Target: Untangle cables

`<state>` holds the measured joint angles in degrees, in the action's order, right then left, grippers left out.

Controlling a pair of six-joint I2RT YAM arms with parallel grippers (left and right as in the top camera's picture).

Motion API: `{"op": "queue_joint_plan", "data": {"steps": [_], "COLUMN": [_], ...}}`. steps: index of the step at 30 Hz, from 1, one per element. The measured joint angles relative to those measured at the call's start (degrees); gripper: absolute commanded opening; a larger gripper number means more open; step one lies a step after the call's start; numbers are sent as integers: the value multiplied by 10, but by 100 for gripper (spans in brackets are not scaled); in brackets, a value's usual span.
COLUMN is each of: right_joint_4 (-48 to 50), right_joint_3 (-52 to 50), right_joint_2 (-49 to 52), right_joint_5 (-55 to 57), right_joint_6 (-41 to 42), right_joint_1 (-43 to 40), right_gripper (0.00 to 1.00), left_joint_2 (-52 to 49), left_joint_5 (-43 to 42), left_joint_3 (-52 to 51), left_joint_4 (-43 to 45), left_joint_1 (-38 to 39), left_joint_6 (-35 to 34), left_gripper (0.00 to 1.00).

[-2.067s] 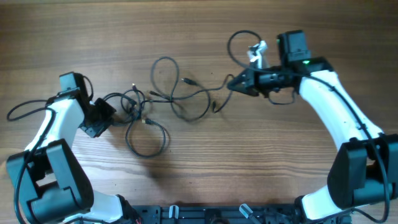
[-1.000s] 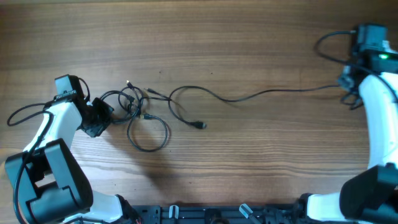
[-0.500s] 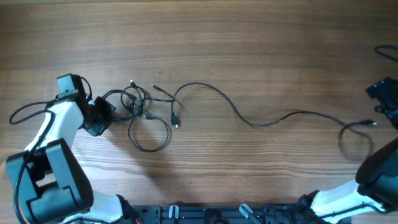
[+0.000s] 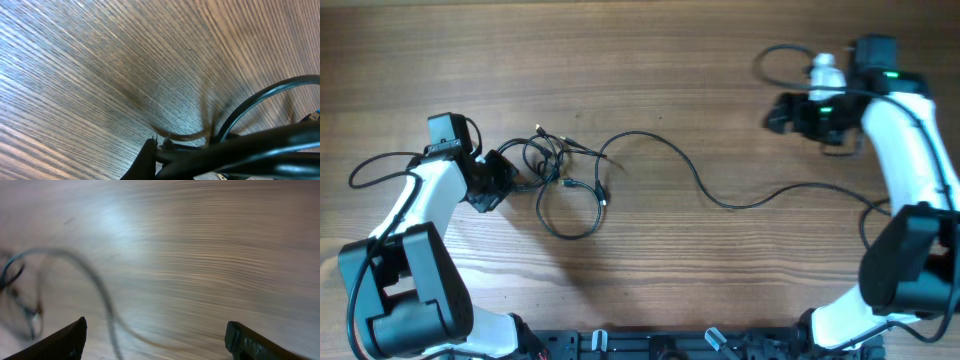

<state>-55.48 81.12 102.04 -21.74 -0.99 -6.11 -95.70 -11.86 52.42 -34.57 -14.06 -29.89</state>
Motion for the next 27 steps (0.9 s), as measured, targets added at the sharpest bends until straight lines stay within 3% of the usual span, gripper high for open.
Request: {"op": "queue_joint_plan", "data": {"steps": [7,9,10,13,17,27], "right_joint_4": [79,122,142,236,301,429], "right_joint_3": [-1,-1,-1,-1,-1,-2], "right_joint_2": [0,3,7,50,103,189], "right_joint_5": [-23,-27,-28,-30,-29,-31], "right_joint_6": [7,69,99,207,290,503], "right_joint_1": [179,227,244,294,348,391], "right_gripper": [88,91,100,100,99,78], "left_joint_2": [0,0,0,0,0,0], "left_joint_5": [0,0,0,0,0,0], "left_joint_3": [0,0,0,0,0,0], "left_joint_4": [3,3,3,3,3,3], "left_joint_1": [5,5,5,5,5,5], "left_joint_6": [2,3,2,3,3,4], "left_gripper": [4,4,4,4,4,4]}}
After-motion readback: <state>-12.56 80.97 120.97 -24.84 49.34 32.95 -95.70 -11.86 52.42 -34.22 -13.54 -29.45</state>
